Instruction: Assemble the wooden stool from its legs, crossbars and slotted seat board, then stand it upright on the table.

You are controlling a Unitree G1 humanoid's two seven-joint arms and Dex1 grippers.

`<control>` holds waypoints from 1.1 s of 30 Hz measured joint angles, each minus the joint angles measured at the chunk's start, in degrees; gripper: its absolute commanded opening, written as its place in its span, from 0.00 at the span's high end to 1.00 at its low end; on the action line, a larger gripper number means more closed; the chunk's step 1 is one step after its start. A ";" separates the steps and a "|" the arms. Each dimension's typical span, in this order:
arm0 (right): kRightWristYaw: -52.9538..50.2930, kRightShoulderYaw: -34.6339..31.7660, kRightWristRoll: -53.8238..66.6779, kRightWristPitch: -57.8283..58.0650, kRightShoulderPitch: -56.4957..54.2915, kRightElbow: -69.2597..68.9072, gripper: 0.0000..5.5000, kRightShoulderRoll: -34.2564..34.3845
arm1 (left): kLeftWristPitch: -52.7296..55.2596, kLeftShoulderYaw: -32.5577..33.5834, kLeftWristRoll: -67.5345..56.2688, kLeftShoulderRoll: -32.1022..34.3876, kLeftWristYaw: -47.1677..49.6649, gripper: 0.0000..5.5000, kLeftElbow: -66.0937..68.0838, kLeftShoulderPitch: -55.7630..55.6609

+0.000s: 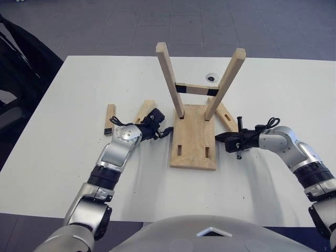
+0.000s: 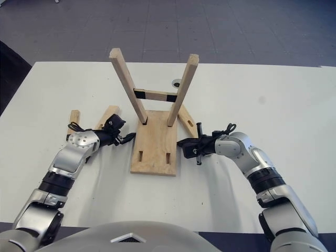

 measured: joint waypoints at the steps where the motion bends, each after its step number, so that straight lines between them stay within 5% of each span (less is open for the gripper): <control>1: -0.29 -0.01 -0.11 0.65 0.03 -0.22 0.98 0.35 | -0.12 0.22 0.05 0.00 0.01 0.36 0.80 -0.55; 4: -1.86 -0.46 -1.44 2.88 0.84 -1.95 0.98 0.33 | 0.36 4.19 -0.47 1.19 0.68 0.36 -0.42 -0.40; 9: -1.78 -4.79 0.68 10.91 4.00 -7.57 0.98 -0.83 | 8.79 21.72 -9.77 4.35 4.47 0.51 -13.11 -1.53; 12: -3.94 -5.07 0.32 14.46 4.54 -8.82 0.98 0.60 | 14.41 28.38 -15.12 2.80 10.37 0.61 -13.63 -14.31; 15: -4.50 -5.03 1.13 19.32 4.79 -10.59 0.98 4.13 | 17.94 31.24 -19.20 -1.73 17.08 0.61 -9.13 -32.02; 19: -2.89 -4.69 4.03 23.40 6.50 -16.07 0.98 6.74 | 22.57 31.30 -23.23 -9.56 22.50 0.61 -0.71 -47.03; 33: -1.25 -3.43 3.90 28.68 7.11 -22.88 0.98 8.17 | 22.06 25.57 -19.52 -13.01 23.12 0.61 12.12 -44.71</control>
